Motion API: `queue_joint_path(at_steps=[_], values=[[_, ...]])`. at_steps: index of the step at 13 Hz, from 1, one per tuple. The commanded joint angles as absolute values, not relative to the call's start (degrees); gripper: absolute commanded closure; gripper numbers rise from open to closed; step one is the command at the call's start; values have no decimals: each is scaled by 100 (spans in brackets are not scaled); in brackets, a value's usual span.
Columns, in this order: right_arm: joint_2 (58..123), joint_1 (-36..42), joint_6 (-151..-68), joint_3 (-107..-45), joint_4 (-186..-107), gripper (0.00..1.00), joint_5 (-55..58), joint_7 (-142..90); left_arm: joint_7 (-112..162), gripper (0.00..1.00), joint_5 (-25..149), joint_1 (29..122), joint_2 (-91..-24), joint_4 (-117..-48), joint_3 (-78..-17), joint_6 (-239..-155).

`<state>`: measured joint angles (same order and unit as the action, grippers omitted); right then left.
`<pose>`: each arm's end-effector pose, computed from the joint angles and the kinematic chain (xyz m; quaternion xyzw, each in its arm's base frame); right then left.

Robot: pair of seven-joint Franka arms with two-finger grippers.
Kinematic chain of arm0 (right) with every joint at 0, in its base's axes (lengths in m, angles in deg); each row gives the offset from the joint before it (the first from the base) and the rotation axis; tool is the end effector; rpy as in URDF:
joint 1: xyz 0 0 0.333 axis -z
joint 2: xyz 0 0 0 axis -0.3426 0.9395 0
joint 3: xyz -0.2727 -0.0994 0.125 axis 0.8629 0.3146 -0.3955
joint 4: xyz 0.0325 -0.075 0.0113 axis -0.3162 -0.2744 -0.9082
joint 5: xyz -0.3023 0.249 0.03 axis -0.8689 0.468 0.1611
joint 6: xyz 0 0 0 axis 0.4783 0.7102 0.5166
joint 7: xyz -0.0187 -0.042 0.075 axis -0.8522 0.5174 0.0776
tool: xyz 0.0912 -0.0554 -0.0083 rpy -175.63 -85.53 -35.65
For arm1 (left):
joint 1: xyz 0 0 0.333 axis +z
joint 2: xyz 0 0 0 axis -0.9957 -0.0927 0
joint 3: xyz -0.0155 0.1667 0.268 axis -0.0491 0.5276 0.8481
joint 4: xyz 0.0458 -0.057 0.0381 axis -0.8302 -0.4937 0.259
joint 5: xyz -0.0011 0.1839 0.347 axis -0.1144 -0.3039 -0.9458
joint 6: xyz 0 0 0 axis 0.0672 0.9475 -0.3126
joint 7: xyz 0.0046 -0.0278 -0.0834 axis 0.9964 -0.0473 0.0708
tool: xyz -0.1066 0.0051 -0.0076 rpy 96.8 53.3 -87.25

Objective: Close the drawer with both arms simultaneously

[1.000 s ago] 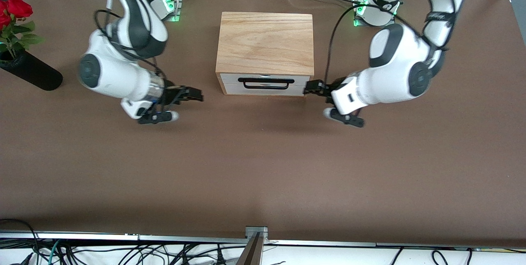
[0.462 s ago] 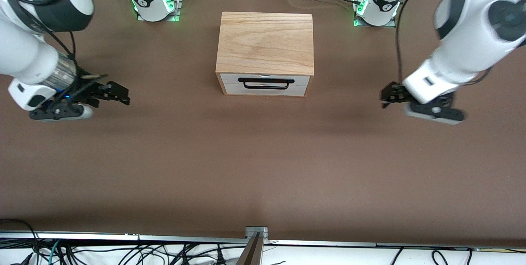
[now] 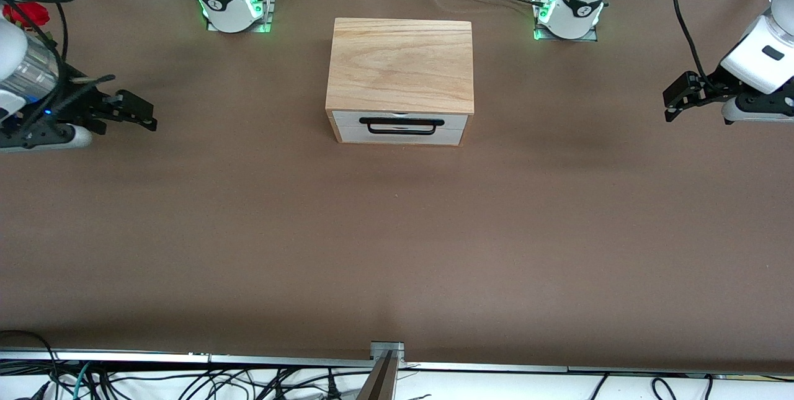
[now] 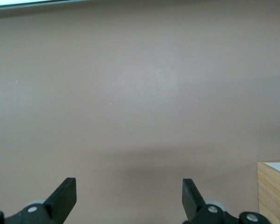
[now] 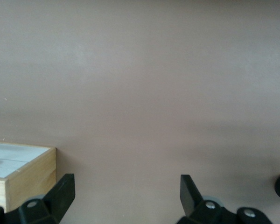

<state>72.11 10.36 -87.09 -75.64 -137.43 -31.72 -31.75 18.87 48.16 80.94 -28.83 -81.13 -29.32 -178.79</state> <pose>0.5837 0.0490 0.5817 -0.9992 -0.0245 0.0174 0.0265 0.5482 -0.0287 0.6017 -0.9982 0.0322 -0.0322 0.0390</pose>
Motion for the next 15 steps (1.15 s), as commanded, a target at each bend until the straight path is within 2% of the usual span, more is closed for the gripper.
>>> queue_joint_path(at_steps=[1,15], values=[[7189,1203,-8541,-7754,-13690,0,-3328,-3148,1877,0,4814,8011,-2901,-8172,-2961,-17737],[7215,1230,-8532,-7762,-13690,0,-3346,-3096,1912,0,5061,8160,-2901,-8145,-3005,-17560]])
